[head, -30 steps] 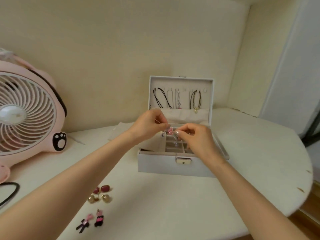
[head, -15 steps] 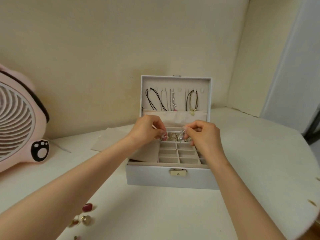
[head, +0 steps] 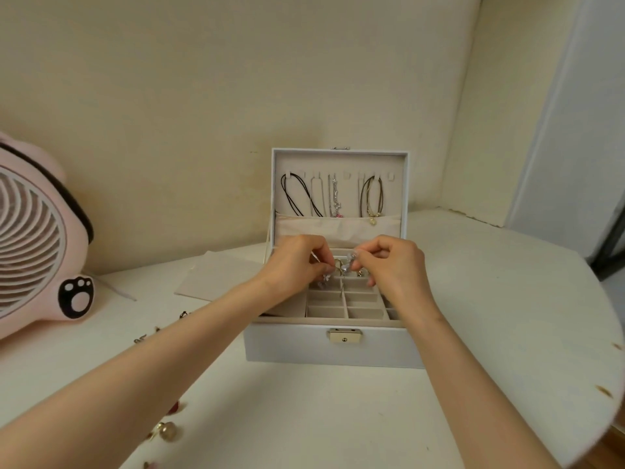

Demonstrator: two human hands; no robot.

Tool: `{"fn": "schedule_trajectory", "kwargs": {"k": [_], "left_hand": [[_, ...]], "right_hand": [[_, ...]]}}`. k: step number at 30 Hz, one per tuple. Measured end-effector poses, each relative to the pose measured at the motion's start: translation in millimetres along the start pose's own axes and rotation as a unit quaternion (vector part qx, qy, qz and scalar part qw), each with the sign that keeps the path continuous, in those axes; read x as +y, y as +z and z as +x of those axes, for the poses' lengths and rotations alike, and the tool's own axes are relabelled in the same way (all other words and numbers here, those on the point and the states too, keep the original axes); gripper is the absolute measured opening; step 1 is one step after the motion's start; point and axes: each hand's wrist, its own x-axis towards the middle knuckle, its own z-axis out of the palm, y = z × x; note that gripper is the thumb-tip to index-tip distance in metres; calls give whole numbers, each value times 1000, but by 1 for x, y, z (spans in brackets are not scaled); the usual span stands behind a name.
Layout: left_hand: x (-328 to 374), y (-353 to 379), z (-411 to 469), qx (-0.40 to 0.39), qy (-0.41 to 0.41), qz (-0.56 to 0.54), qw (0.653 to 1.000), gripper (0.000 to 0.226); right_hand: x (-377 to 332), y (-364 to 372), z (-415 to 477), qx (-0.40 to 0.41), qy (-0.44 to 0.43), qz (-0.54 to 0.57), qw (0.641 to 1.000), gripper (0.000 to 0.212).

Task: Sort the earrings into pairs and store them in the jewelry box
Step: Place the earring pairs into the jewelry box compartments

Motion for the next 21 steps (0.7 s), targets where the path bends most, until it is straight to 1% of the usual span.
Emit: {"fn": "schedule_trajectory", "kwargs": {"k": [4,7,9,12,14,16,18,21], "left_hand": [[1,3,1,-11,14,30,999,15],[0,7,1,-23,38,108,993,16],[0,8,2,-40,39,145,988,17],[0,6,2,-49,30,145,988,15],[-3,2,0,-29,27,125,991,13],[-6,-3,-2,8,31,102,994,10],[-8,-10,-8,34,34,87,995,7],[-11,-22,-19,53,34,86,994,4]], "right_hand": [[-1,0,0,-1,4,6,1000,13],[0,1,0,2,14,6,1000,12],[0,1,1,4,18,5,1000,10],[0,1,1,7,14,-5,1000,10],[1,2,2,12,10,-21,1000,13],[2,3,4,20,7,-43,999,17],[1,7,5,21,12,-71,997,15],[-4,14,5,13,6,-147,989,11]]}}
